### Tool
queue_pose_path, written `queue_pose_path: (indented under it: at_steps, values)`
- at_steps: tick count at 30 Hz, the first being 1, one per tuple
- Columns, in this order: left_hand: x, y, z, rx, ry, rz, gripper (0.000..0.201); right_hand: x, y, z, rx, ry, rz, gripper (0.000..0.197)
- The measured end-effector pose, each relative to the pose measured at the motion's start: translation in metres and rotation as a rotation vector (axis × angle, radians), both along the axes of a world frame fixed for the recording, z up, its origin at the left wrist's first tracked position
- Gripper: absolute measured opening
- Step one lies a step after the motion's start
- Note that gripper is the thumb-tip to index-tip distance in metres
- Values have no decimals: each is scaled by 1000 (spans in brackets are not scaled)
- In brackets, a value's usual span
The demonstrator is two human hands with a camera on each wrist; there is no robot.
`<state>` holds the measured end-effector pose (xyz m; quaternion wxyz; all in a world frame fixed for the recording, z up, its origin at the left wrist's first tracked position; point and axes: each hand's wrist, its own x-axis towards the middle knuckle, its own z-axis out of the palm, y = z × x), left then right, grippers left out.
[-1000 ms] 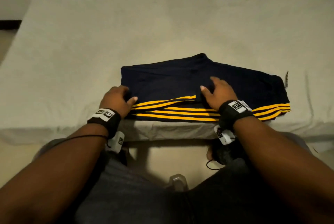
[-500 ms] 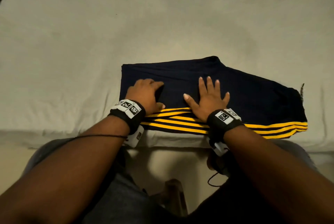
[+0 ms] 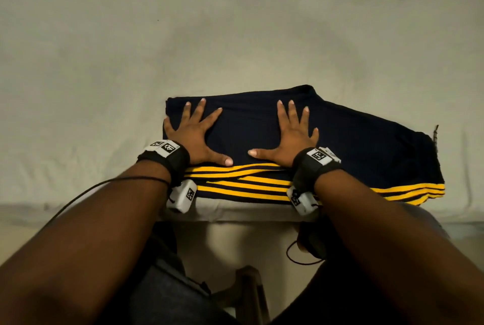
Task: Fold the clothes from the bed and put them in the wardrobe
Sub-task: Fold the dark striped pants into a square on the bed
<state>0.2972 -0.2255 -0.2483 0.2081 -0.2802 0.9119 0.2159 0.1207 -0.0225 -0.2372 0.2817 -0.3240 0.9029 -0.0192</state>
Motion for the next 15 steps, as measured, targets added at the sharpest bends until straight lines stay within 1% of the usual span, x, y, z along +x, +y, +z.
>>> queue_pose_path:
  at_steps: [3,4,6,8,10,12,14,15]
  values:
    - [6,9,11,-28,80,100,114,14,12,8,-105,77,-23,122]
    - [11,14,14,-36,100,147,108,18,17,9,-100,67,-3,114]
    - [25,26,22,-6,93,251,101,26,31,7,-29,24,11,107]
    - [40,36,26,64,50,325,100,32,45,5,-3,3,-40,103]
    - [57,41,28,106,35,351,104,40,53,14,-65,15,-90,98]
    - [71,38,27,96,70,376,109,49,58,27,-144,18,-100,98]
    - [85,37,29,100,148,443,112,59,69,41,-196,36,-92,105]
    - [92,39,31,125,201,489,109,63,78,46,-215,32,-106,109]
